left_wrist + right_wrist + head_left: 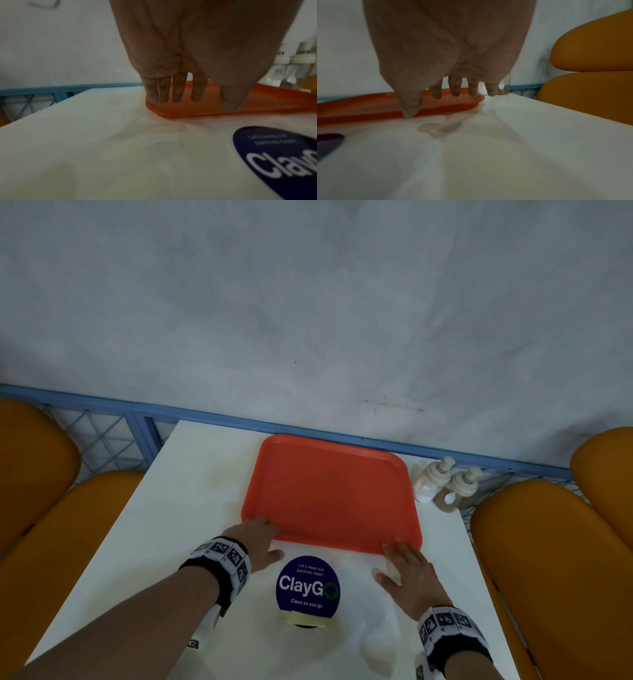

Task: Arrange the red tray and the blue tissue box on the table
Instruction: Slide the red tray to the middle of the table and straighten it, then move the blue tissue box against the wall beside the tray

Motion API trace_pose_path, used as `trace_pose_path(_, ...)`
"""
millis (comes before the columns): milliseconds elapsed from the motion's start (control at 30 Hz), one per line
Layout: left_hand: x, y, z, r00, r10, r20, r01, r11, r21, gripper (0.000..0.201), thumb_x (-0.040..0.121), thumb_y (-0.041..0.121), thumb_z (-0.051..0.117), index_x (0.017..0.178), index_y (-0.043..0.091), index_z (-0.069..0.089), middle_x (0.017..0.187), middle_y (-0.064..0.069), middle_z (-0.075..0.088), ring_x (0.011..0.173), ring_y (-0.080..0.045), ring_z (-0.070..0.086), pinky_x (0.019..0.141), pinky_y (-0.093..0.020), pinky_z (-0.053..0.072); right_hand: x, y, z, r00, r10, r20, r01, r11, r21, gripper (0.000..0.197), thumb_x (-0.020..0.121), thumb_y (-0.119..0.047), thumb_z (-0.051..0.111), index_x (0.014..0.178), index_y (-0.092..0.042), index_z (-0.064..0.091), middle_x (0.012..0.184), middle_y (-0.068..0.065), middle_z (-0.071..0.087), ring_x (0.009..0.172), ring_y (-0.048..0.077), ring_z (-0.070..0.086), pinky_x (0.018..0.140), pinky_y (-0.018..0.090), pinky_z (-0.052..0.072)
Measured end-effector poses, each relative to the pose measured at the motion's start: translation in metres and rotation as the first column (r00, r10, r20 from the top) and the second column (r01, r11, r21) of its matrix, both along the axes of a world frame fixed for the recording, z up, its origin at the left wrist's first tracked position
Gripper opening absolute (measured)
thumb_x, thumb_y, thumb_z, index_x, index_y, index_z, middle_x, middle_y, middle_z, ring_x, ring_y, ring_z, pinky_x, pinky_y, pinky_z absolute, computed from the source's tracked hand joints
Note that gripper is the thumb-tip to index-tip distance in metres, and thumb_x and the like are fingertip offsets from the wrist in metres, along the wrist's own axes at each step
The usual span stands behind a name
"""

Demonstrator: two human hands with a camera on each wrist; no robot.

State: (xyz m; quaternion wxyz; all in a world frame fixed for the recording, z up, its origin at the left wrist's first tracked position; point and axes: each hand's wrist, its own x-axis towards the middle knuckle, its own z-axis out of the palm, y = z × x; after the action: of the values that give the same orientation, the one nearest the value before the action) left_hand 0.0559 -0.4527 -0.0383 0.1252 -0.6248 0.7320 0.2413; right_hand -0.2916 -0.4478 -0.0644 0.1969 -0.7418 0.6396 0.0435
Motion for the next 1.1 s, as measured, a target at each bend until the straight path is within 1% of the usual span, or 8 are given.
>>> trace_pose_path(200,0.048,0.071,0.056,0.972,0.19,-0.138,-0.195,0.98,-0.027,0.047,0.098,0.047,0.049,0.141,0.028,0.045,0.149,-0.003,0.044,0.138,-0.021,0.037,0.115,-0.037,0.03,0.047,0.07,0.029,0.957,0.083,0.278,-0.065,0.995,-0.072,0.038,0.093,-0.032,0.055,0.131,-0.028,0.051,0.144,-0.007,0.044,0.132,0.013,0.033,0.112,0.033,0.033)
trace_pose_path(333,0.104,0.158,0.078,0.915,0.367,-0.171,-0.387,0.916,-0.106,0.045,0.095,0.047,0.056,0.135,0.027,0.053,0.141,-0.006,0.053,0.128,-0.025,0.048,0.108,-0.036,0.038,0.111,0.132,0.043,0.872,0.303,0.385,-0.243,0.95,-0.196,0.025,0.088,-0.02,0.063,0.111,-0.028,0.065,0.123,-0.01,0.058,0.116,0.01,0.049,0.101,0.03,0.044)
trace_pose_path(467,0.143,0.254,0.084,0.814,0.56,-0.154,-0.579,0.804,-0.136,0.083,0.077,0.071,0.062,0.145,0.03,0.037,0.152,-0.007,0.041,0.134,-0.03,0.043,0.11,-0.047,0.039,0.177,0.179,0.059,0.764,0.431,0.479,-0.364,0.902,-0.231,0.024,0.088,-0.02,0.063,0.112,-0.027,0.065,0.122,-0.008,0.058,0.116,0.011,0.05,0.098,0.022,0.036)
trace_pose_path(567,0.158,0.321,0.069,0.696,0.696,-0.176,-0.711,0.703,-0.033,0.131,0.05,0.089,0.067,0.152,0.03,0.01,0.161,-0.007,0.019,0.142,-0.033,0.032,0.11,-0.055,0.037,0.217,0.203,0.062,0.726,0.427,0.539,-0.433,0.893,-0.124,0.044,0.087,-0.032,0.064,0.129,-0.026,0.051,0.136,-0.006,0.048,0.124,0.014,0.044,0.107,0.034,0.039)
trace_pose_path(700,0.168,0.382,0.04,0.651,0.727,-0.219,-0.723,0.682,0.112,0.157,0.04,0.08,0.079,0.151,0.03,-0.02,0.163,-0.008,-0.002,0.147,-0.036,0.018,0.111,-0.059,0.035,0.252,0.227,0.061,0.77,0.236,0.593,-0.405,0.899,0.167,0.104,0.068,-0.047,0.08,0.147,-0.026,0.016,0.155,-0.007,0.019,0.141,0.014,0.021,0.115,0.038,0.026)
trace_pose_path(833,0.164,0.397,0.009,0.65,0.664,-0.37,-0.69,0.72,0.079,0.157,0.045,0.063,0.089,0.146,0.034,-0.027,0.16,-0.007,0.008,0.145,-0.032,0.02,0.11,-0.061,0.036,0.278,0.237,0.047,0.772,0.081,0.63,-0.364,0.869,0.334,0.133,0.049,-0.04,0.093,0.147,-0.033,0.003,0.139,-0.017,0.037,0.129,0.009,0.038,0.108,0.039,0.037)
trace_pose_path(967,0.168,0.369,0.007,0.682,0.576,-0.451,-0.65,0.76,-0.013,0.143,0.048,0.055,0.09,0.15,0.027,-0.007,0.148,-0.005,0.027,0.134,-0.029,0.034,0.1,-0.054,0.047,0.299,0.227,0.037,0.71,-0.026,0.704,-0.276,0.909,0.312,0.098,0.043,-0.036,0.096,0.123,-0.04,0.041,0.115,-0.018,0.061,0.104,0.003,0.061,0.078,0.022,0.053)
trace_pose_path(1100,0.199,0.314,0.009,0.729,0.525,-0.44,-0.605,0.795,-0.054,0.139,0.042,0.061,0.085,0.149,0.03,0.001,0.139,-0.004,0.036,0.123,-0.031,0.044,0.092,-0.055,0.051,0.316,0.194,0.055,0.674,-0.057,0.737,-0.197,0.947,0.253,0.089,0.048,-0.028,0.096,0.118,-0.034,0.041,0.113,-0.023,0.055,0.094,-0.012,0.054,0.067,0.008,0.049)
